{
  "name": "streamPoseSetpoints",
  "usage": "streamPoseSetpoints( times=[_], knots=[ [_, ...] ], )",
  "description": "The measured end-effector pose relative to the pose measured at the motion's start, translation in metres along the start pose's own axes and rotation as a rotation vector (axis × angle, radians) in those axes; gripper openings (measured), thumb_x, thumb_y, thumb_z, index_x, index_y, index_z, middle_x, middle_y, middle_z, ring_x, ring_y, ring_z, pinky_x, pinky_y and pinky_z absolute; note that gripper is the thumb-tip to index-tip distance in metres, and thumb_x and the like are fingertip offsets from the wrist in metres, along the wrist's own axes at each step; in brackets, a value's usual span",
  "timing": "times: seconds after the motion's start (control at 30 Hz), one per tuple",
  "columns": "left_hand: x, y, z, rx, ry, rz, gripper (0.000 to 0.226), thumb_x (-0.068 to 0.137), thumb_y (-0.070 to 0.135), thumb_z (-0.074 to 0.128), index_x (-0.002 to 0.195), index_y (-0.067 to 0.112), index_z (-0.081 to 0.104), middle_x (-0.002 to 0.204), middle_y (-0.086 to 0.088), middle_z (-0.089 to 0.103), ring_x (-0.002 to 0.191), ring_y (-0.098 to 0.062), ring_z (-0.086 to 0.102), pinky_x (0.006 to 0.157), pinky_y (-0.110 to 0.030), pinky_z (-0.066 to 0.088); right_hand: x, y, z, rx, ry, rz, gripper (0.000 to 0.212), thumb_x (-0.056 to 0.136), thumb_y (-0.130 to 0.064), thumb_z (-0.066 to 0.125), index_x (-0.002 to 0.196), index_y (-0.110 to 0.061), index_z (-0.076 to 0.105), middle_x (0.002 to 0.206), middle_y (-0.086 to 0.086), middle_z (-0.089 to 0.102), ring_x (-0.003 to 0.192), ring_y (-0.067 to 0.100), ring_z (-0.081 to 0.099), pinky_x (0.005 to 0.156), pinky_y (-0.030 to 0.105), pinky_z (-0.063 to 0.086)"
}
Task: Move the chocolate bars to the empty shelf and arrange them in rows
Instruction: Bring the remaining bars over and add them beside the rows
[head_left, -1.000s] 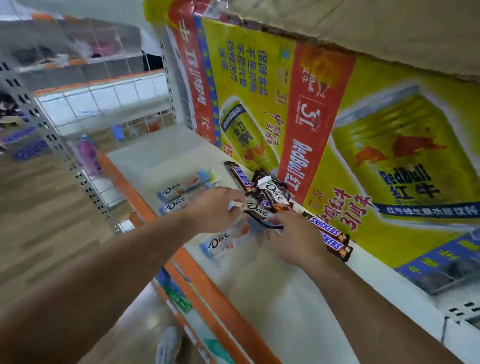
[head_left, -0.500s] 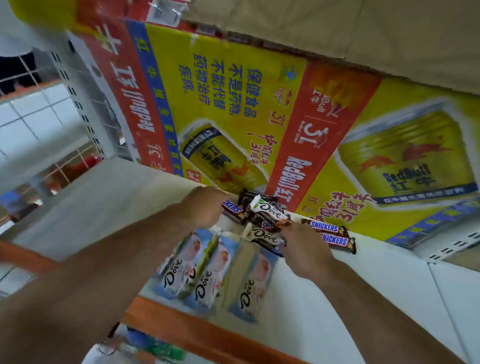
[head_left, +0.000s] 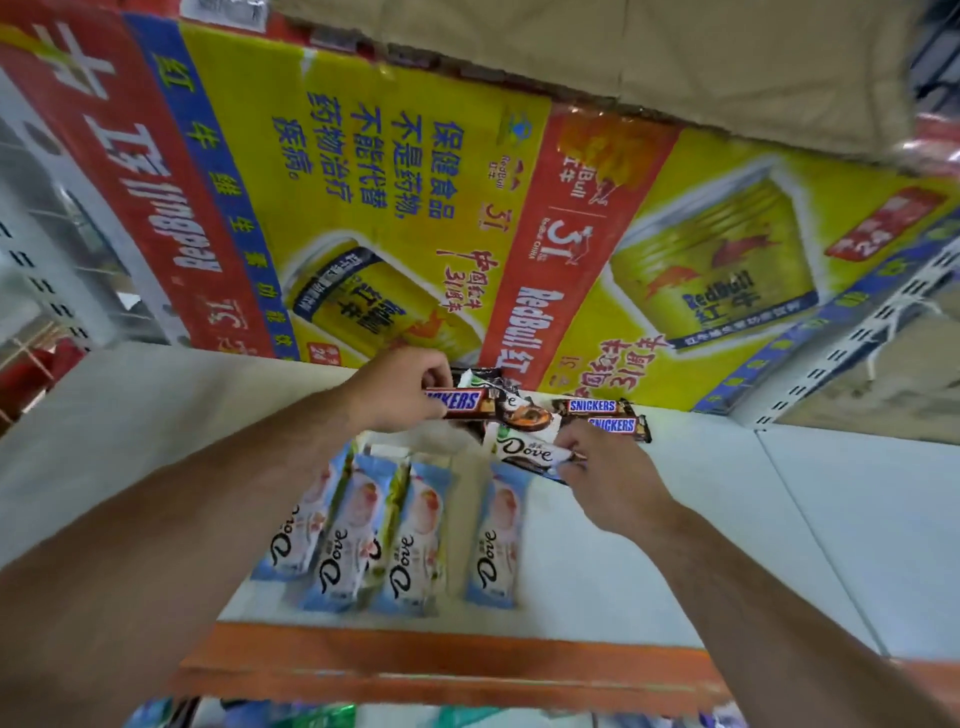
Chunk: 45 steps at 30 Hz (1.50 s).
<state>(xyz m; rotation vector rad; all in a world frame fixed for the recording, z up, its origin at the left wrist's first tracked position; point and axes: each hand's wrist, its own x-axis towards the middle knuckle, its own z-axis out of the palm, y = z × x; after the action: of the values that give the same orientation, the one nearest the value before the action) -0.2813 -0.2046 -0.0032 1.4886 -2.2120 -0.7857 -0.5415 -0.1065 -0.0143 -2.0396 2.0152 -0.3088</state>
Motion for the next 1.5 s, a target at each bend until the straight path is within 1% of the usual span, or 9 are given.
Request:
streamPoseSetpoints(
  times=[0.1,0.23,0.4,0.57,0.67,0.9,1.13,1.3,1.5],
  knots=[
    [0.001,0.027,0.011,-0.125,-0.038,-0.037,0.019,0.071,0.019,0.079,0.082,0.027,0.066,0.083,0.009,0.066,0.073,-0.006,0.062,0.059,-0.022,0.047,-0.016,0.009,-0.011,0.125,0.042,0.058,0.013,0.087,-0.025,0.065,0.093,-0.033,0.057,0.084,-0.014,0.064,0.084,0.016,0.061,0.069,0.029,0.047],
    [-0.001,0.062,0.027,-0.283,-0.1,-0.079,0.019,0.068,0.016,0.08,0.081,0.023,0.068,0.08,0.004,0.071,0.069,-0.011,0.066,0.058,-0.025,0.049,-0.041,0.025,-0.031,0.218,0.055,0.068,0.02,0.082,-0.021,0.068,0.081,-0.038,0.057,0.077,-0.022,0.06,0.078,0.004,0.059,0.065,0.019,0.043],
    [-0.007,0.119,0.059,-0.3,-0.218,-0.035,0.018,0.067,0.01,0.082,0.078,0.019,0.071,0.069,0.007,0.07,0.065,-0.011,0.064,0.064,-0.027,0.05,-0.088,0.063,-0.053,0.229,0.035,0.038,0.017,0.083,-0.021,0.068,0.083,-0.036,0.06,0.074,-0.02,0.06,0.074,0.0,0.056,0.058,0.01,0.036],
    [-0.02,0.188,0.109,-0.268,-0.316,0.002,0.018,0.071,0.013,0.083,0.083,0.019,0.07,0.079,0.002,0.074,0.076,-0.017,0.071,0.074,-0.035,0.056,-0.147,0.12,-0.072,0.263,0.046,0.031,0.015,0.083,-0.019,0.068,0.086,-0.033,0.063,0.076,-0.02,0.061,0.07,-0.007,0.054,0.058,0.009,0.037],
    [-0.032,0.238,0.148,-0.245,-0.36,0.032,0.018,0.073,0.011,0.082,0.086,0.016,0.07,0.082,-0.003,0.074,0.078,-0.018,0.07,0.076,-0.037,0.055,-0.189,0.162,-0.083,0.245,0.041,0.053,0.014,0.084,-0.02,0.067,0.088,-0.032,0.061,0.077,-0.02,0.059,0.071,-0.001,0.054,0.056,0.007,0.033],
    [-0.05,0.366,0.247,-0.194,-0.465,0.18,0.018,0.074,0.008,0.081,0.085,0.015,0.069,0.08,-0.004,0.073,0.063,-0.007,0.065,0.055,-0.015,0.048,-0.29,0.271,-0.116,0.201,0.112,0.159,0.023,0.083,-0.02,0.066,0.079,-0.037,0.051,0.066,-0.022,0.054,0.062,-0.002,0.048,0.053,0.015,0.033],
    [-0.041,0.463,0.332,-0.165,-0.595,0.304,0.018,0.074,0.008,0.08,0.085,0.016,0.07,0.076,0.0,0.072,0.064,-0.007,0.064,0.062,-0.02,0.049,-0.36,0.361,-0.139,0.248,0.198,0.291,0.016,0.086,-0.021,0.065,0.085,-0.034,0.056,0.068,-0.019,0.057,0.061,-0.005,0.05,0.051,0.014,0.036],
    [-0.011,0.518,0.382,-0.161,-0.633,0.368,0.017,0.073,0.01,0.081,0.085,0.017,0.07,0.079,-0.001,0.073,0.063,-0.005,0.066,0.055,-0.014,0.048,-0.379,0.413,-0.151,0.22,0.226,0.386,0.019,0.086,-0.023,0.065,0.083,-0.036,0.052,0.067,-0.017,0.054,0.062,0.007,0.049,0.057,0.031,0.043],
    [0.051,0.582,0.449,-0.171,-0.693,0.432,0.018,0.074,0.006,0.079,0.089,0.011,0.07,0.082,-0.008,0.072,0.065,-0.01,0.063,0.061,-0.02,0.048,-0.371,0.494,-0.174,0.198,0.255,0.535,0.015,0.082,-0.019,0.063,0.087,-0.033,0.06,0.069,-0.019,0.059,0.062,0.003,0.052,0.054,0.024,0.041]
  ],
)
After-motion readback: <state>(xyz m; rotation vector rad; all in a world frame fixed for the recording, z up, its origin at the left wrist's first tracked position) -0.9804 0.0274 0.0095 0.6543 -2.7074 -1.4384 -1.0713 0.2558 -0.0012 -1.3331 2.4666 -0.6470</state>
